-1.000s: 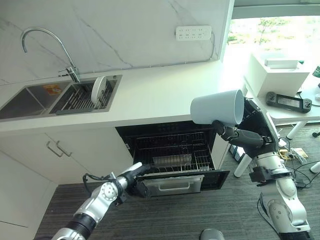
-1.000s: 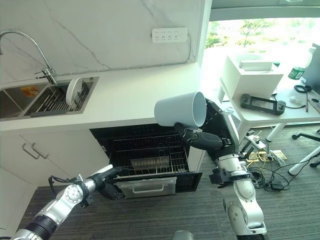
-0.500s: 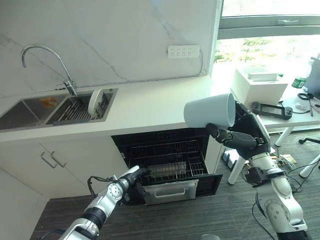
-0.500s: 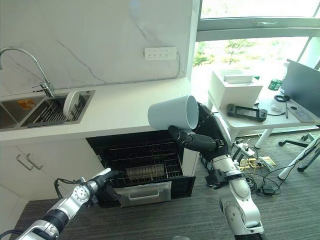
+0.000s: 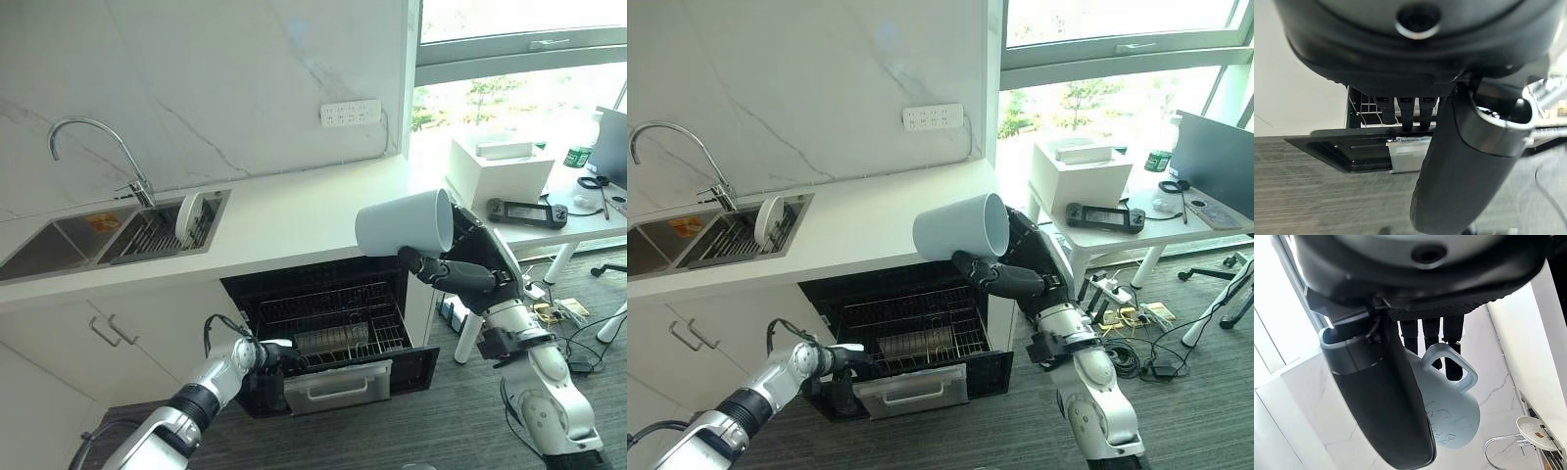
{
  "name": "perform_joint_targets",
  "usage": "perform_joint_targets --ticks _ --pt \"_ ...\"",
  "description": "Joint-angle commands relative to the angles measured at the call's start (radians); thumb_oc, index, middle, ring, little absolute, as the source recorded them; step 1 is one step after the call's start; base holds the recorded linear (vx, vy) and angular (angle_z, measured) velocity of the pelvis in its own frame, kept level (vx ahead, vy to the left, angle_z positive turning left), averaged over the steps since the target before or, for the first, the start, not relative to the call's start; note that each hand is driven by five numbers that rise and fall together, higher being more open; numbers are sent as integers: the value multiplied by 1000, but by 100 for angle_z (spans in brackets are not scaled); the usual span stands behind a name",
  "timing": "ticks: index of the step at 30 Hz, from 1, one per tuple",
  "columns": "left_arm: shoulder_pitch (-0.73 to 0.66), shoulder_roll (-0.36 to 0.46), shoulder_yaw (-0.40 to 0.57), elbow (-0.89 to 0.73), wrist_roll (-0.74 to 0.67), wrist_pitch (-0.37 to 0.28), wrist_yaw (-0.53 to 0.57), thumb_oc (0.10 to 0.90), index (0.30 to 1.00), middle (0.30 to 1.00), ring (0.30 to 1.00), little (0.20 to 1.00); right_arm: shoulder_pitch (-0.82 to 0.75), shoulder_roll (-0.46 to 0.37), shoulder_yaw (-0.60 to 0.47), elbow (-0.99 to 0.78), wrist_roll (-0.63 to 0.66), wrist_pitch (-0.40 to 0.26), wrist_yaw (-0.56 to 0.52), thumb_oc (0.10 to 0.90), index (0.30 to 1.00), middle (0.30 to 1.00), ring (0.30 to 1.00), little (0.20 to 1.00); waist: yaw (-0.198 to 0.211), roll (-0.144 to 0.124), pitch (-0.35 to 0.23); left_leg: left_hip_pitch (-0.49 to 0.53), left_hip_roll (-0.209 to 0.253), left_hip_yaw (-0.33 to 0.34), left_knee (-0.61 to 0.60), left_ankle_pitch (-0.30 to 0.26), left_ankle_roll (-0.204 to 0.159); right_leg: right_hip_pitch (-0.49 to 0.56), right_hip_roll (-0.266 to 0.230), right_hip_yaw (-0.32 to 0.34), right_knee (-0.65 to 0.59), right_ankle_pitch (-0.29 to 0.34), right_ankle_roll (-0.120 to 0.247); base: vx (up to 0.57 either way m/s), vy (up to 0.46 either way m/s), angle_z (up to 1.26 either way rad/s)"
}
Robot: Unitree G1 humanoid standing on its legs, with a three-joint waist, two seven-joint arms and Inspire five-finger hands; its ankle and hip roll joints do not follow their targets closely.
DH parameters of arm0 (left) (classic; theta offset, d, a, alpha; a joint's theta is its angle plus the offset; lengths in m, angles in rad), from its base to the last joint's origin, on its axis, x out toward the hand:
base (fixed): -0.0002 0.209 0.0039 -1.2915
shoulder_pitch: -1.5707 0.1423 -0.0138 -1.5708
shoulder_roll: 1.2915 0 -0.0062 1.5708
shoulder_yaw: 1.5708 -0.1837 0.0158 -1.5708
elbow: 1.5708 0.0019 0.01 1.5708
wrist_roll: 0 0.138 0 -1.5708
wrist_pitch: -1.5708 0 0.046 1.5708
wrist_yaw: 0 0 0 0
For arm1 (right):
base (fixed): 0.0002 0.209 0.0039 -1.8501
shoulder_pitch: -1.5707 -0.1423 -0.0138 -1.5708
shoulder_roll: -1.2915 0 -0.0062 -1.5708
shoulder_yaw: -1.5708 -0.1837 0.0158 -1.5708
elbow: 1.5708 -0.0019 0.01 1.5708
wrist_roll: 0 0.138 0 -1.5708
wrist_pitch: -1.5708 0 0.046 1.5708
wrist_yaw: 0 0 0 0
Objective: Place the dishes in the dishwasher.
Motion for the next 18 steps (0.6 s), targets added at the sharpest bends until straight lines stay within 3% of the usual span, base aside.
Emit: perform_joint_targets --ticks 1,8,12,18 --pt "98 66 -112 -22 46 43 -328 800 900 900 900 900 -197 -1 -60 -86 35 -97 -3 400 300 300 300 300 1 -6 76 43 27 -83 113 -257 3 39 -18 10 -26 -89 91 -18 8 7" --pt "86 143 -110 -210 43 67 -541 800 900 900 900 900 -188 5 -75 -82 25 -108 -8 400 300 300 300 300 17 -6 75 33 25 -97 113 -256 2 42 -27 -12 -26 -90 94 -14 -8 7" --pt "93 171 -85 -317 -29 92 -656 800 900 900 900 900 -171 15 -82 -79 18 -119 1 400 300 300 300 300 23 -6 75 27 23 -105 113 -255 2 42 -29 -18 -26 -91 93 -7 -10 6" --pt "111 206 124 -421 -298 101 -286 800 900 900 900 900 -113 20 -108 -85 17 -149 12 400 300 300 300 300 37 -12 75 23 25 -110 113 -245 0 46 -30 -24 -26 -89 89 -1 -7 4"
